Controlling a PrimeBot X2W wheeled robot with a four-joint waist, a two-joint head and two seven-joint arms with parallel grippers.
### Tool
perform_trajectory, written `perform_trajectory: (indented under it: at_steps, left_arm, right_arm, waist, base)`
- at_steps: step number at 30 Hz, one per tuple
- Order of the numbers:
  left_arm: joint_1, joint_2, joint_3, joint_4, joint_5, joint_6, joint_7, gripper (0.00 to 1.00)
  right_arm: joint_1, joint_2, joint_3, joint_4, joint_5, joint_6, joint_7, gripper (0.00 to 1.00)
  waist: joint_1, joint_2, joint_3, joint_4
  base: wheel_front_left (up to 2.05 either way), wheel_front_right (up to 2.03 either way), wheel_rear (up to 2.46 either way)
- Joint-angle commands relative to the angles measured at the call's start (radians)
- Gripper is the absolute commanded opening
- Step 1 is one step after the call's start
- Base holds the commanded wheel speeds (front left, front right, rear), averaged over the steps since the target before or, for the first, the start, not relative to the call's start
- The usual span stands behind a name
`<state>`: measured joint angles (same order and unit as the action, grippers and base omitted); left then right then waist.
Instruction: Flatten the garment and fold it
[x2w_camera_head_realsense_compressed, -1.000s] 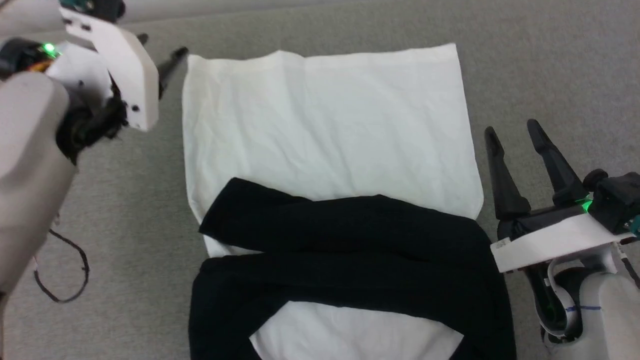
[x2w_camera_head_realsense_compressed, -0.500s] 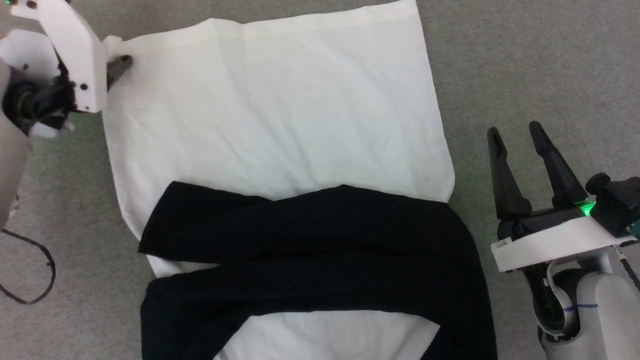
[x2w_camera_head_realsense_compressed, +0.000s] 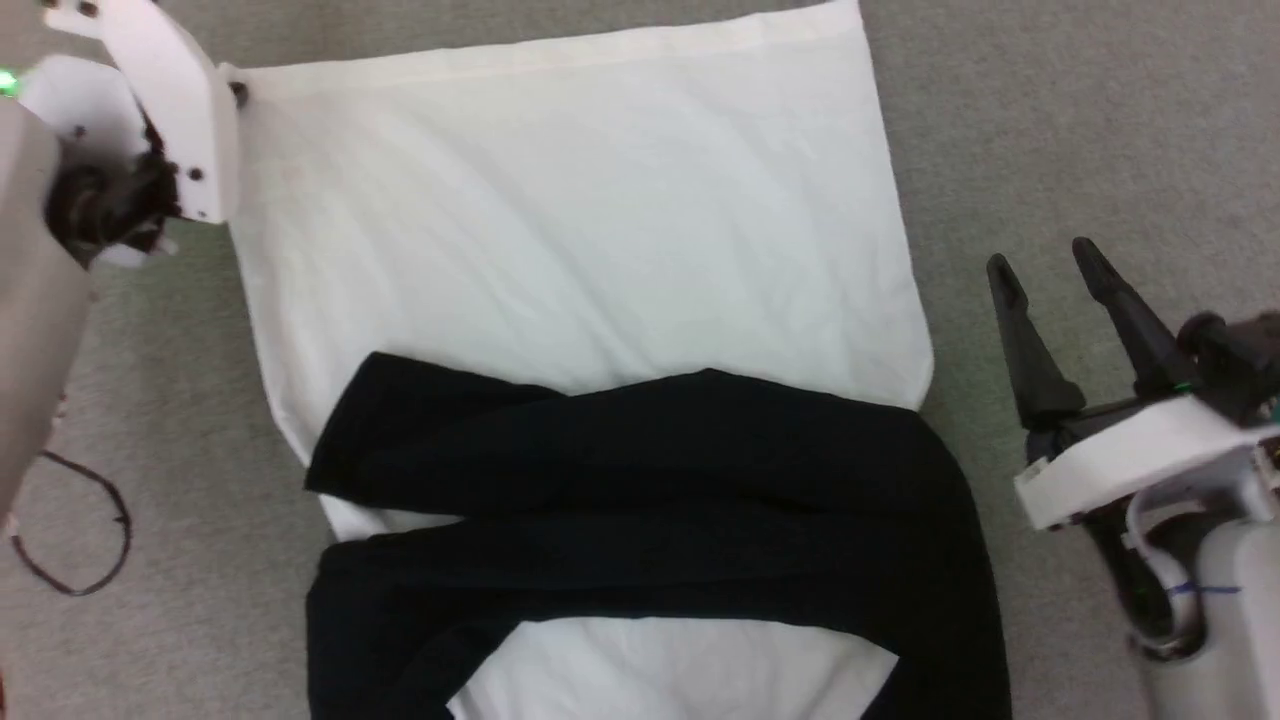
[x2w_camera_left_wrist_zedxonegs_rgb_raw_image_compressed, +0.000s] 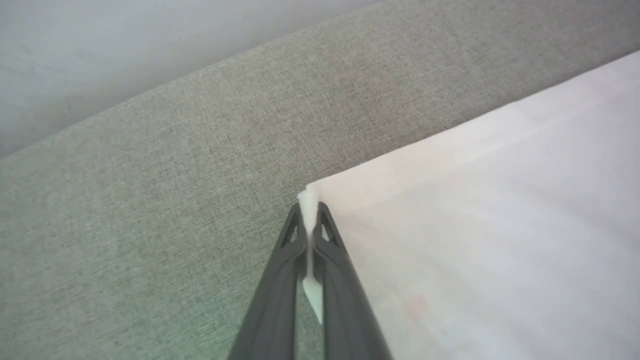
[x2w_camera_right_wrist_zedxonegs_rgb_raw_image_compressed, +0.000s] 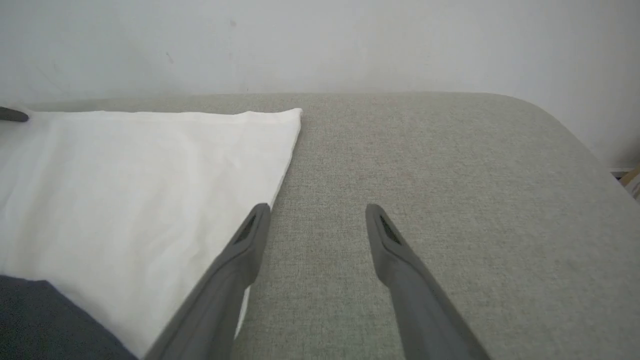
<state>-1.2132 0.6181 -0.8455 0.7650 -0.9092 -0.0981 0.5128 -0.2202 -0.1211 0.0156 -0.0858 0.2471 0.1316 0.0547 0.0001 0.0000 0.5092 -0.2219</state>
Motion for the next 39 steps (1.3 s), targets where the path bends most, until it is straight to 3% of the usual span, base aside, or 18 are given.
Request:
perform_trajectory:
  at_steps: [1,8,15,22,34,35,36,37,39]
  left_arm:
    - [0.020,-0.009,-0.010,-0.005,0.017,-0.010,-0.034,0.00]
    - [0.019,-0.049,-0.049,-0.082,0.051,-0.029,-0.185,0.00]
    - [0.014,-0.076,-0.091,-0.172,0.075,-0.031,-0.257,0.00]
    - [0.011,-0.103,-0.123,-0.260,0.088,-0.032,-0.292,0.00]
    - [0.001,-0.149,-0.146,-0.293,0.099,-0.032,-0.331,0.00]
    - [0.000,-0.150,-0.147,-0.291,0.098,-0.032,-0.333,0.00]
    - [-0.001,-0.150,-0.149,-0.287,0.098,-0.032,-0.336,0.00]
    - [-0.001,-0.149,-0.150,-0.283,0.099,-0.032,-0.340,0.00]
    - [0.002,-0.147,-0.150,-0.272,0.097,-0.032,-0.351,0.00]
  right_arm:
    - [-0.031,-0.046,0.012,-0.007,0.019,-0.001,0.055,1.00]
    - [-0.219,-0.275,0.098,0.000,0.162,-0.001,0.368,1.00]
    - [-0.488,-0.420,0.215,0.183,0.284,-0.001,0.641,1.00]
    - [-0.702,-0.455,0.326,0.416,0.283,-0.001,0.746,1.00]
    - [-0.792,-0.460,0.480,0.645,0.266,-0.001,0.719,1.00]
    - [-0.791,-0.464,0.502,0.652,0.269,-0.001,0.717,0.70]
    - [-0.792,-0.471,0.526,0.654,0.272,-0.001,0.710,0.32]
    - [-0.793,-0.476,0.545,0.657,0.277,-0.001,0.701,0.00]
    - [-0.799,-0.482,0.563,0.666,0.298,-0.001,0.666,0.00]
  waist:
    - [-0.0001,0.0000,-0.032,0.039]
    - [-0.0001,0.0000,-0.044,0.128]
    - [-0.0001,0.0000,-0.009,0.229]
    - [-0.0001,0.0000,0.033,0.310]
    - [-0.0001,0.0000,0.062,0.360]
    - [-0.0001,0.0000,0.063,0.360]
    - [-0.0001,0.0000,0.064,0.359]
    - [-0.0001,0.0000,0.063,0.358]
    - [-0.0001,0.0000,0.055,0.352]
  base:
    - [0.00,0.00,0.00]
    - [0.00,0.00,0.00]
    - [0.00,0.00,0.00]
    - [0.00,0.00,0.00]
    - [0.00,0.00,0.00]
    - [0.00,0.00,0.00]
    - [0.00,0.00,0.00]
    - [0.00,0.00,0.00]
    - [0.00,0.00,0.00]
